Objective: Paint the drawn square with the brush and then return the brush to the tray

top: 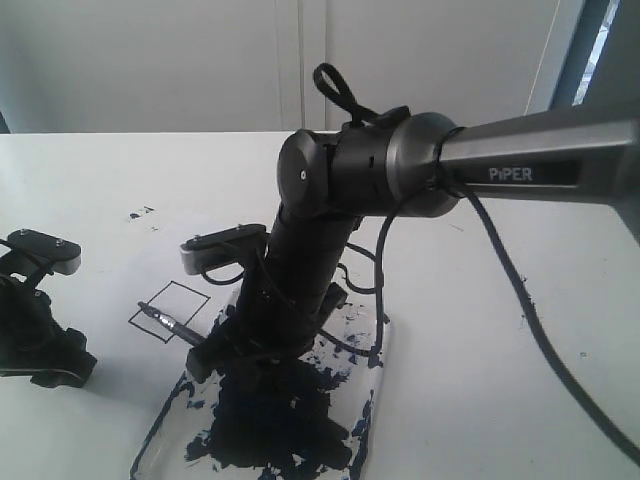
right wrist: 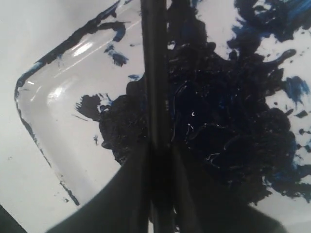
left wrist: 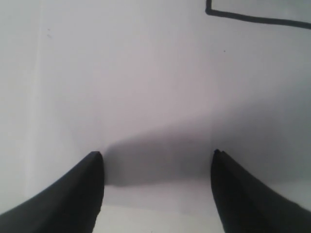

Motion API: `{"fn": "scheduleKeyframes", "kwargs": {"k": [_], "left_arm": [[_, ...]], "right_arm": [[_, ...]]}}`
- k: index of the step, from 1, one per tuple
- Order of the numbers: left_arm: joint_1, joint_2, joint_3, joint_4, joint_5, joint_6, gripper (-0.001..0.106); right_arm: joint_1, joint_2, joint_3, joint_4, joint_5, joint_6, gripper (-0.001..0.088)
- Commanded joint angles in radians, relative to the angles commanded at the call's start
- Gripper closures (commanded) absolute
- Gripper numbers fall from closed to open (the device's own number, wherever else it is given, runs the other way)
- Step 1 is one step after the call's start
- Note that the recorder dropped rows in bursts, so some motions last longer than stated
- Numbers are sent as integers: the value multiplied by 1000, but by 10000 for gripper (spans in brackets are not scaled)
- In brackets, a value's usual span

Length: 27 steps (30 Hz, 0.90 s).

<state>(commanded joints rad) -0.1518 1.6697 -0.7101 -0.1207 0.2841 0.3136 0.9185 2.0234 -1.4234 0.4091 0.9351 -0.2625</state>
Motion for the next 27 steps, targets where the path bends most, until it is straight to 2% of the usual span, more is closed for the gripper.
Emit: {"fn": "scheduleKeyframes", "kwargs": {"k": [11,20,27], "left_arm": [[0,0,0,0,0,-3,383],[0,0,0,0,0,-3,383],[0,0,0,0,4,-2,383]], "right_arm": [[9,2,0,-7,62,-3,868],[9,2,0,-168,63,82,868],[2,2,0,-211,12,117,868]]}}
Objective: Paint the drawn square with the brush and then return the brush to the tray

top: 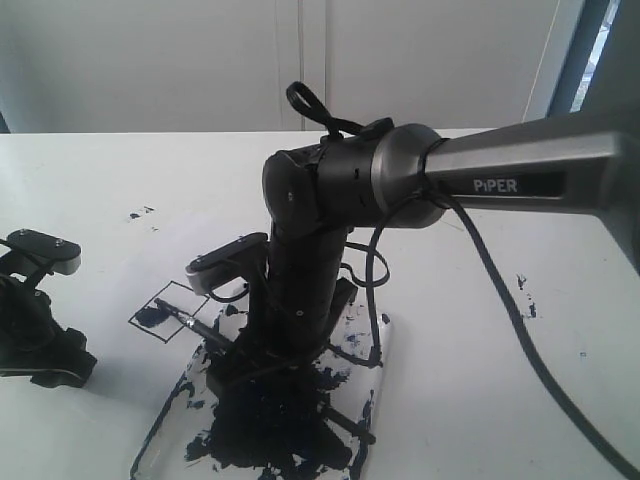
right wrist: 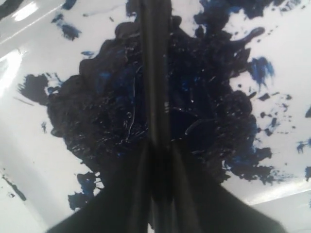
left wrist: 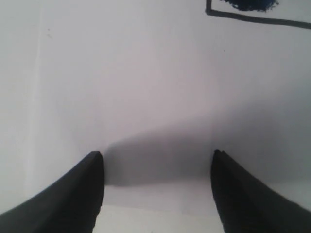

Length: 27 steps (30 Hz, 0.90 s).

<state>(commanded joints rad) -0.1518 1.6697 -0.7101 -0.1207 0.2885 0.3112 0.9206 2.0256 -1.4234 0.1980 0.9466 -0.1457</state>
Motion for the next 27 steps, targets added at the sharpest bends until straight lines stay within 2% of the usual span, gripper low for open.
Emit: {"fn": "scheduleKeyframes", "kwargs": {"k": [8,18,27], "left_arm": [[0,0,0,0,0,0,383],[0,0,0,-2,2,0,383],[0,0,0,-2,2,0,383]], "right_arm": [[-15,4,-47,-13,8,19,868],[-15,56,-139,-15,129,21,868],[-15,58,-146,-7,182,19,868]]}}
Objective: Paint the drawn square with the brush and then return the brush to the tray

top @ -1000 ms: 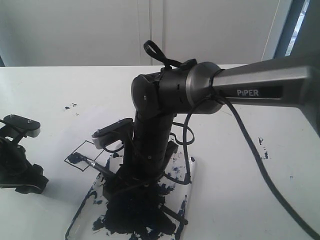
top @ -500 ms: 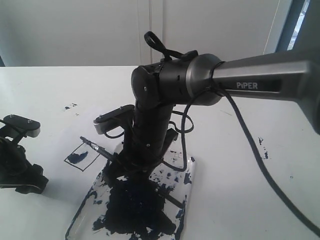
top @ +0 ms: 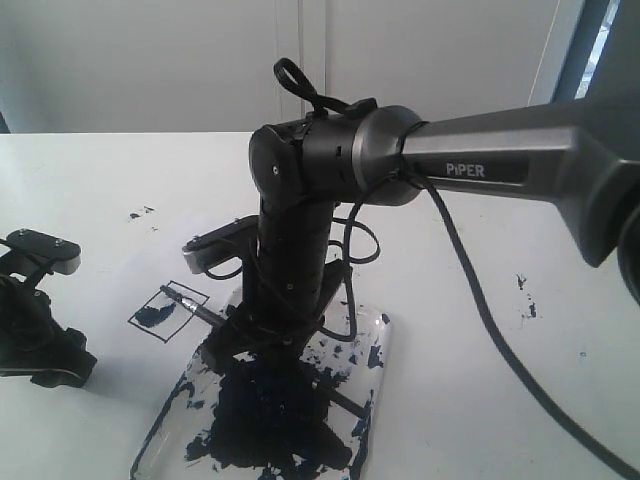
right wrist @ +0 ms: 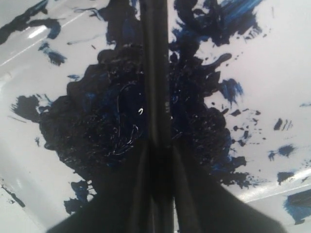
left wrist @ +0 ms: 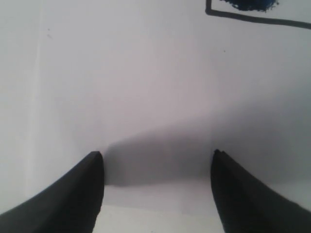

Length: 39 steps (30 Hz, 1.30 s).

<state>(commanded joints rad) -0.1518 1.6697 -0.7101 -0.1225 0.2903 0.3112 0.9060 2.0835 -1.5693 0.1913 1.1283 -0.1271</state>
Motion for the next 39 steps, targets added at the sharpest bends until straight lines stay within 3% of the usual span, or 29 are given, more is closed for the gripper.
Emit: {"fn": "scheduleKeyframes", "kwargs": {"k": [10,16,29,39], "left_arm": [[0,0,0,0,0,0,383],[0,0,0,-2,0,-1,383],[0,0,0,-2,2,-1,383],[0,0,0,-2,2,-1,383]], "right_arm": [[10,0,-2,90,37,-50,868],[30,0,-5,75,43,-52,868],[37,0,-5,-208,5,52,868],[140,-19,-45,-487,5,47,868]]}}
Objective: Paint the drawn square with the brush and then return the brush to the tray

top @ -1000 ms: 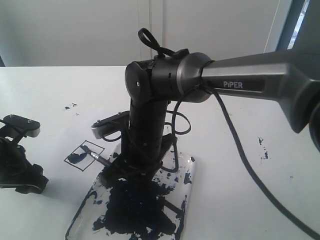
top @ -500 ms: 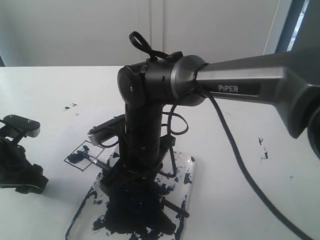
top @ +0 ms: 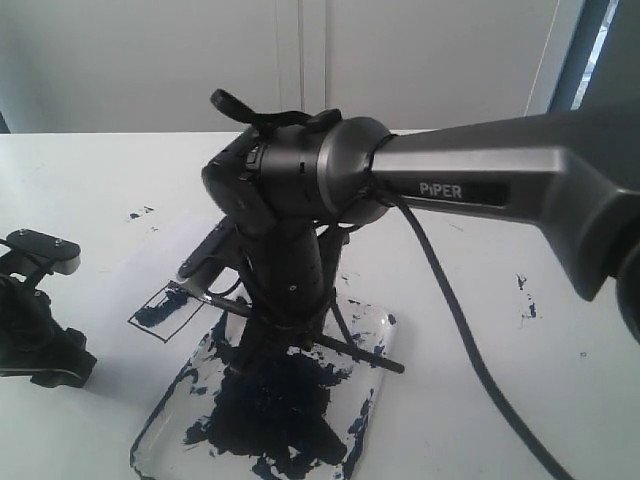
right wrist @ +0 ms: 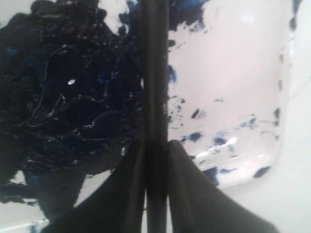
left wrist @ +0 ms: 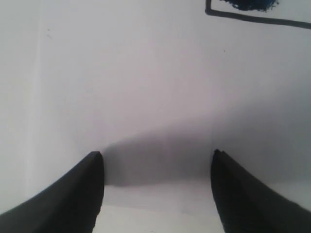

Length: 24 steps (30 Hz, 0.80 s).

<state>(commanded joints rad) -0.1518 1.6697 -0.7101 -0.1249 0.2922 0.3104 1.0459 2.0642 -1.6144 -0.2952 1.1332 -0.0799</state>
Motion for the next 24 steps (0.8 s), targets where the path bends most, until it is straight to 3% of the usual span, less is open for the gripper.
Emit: {"fn": "scheduleKeyframes", "kwargs": {"k": [6,9,11,24], "left_arm": [[0,0,0,0,0,0,383],[0,0,0,0,0,0,383],[0,0,0,0,0,0,383],[0,0,0,-3,8,0,383]], "right_arm": [[81,0,-21,-184,39,-35,868],[141,11,-24,-360,88,-72,868],[155,11,-24,-356,88,-152,868],[151,78,-24,-489,88,-191,868]]}}
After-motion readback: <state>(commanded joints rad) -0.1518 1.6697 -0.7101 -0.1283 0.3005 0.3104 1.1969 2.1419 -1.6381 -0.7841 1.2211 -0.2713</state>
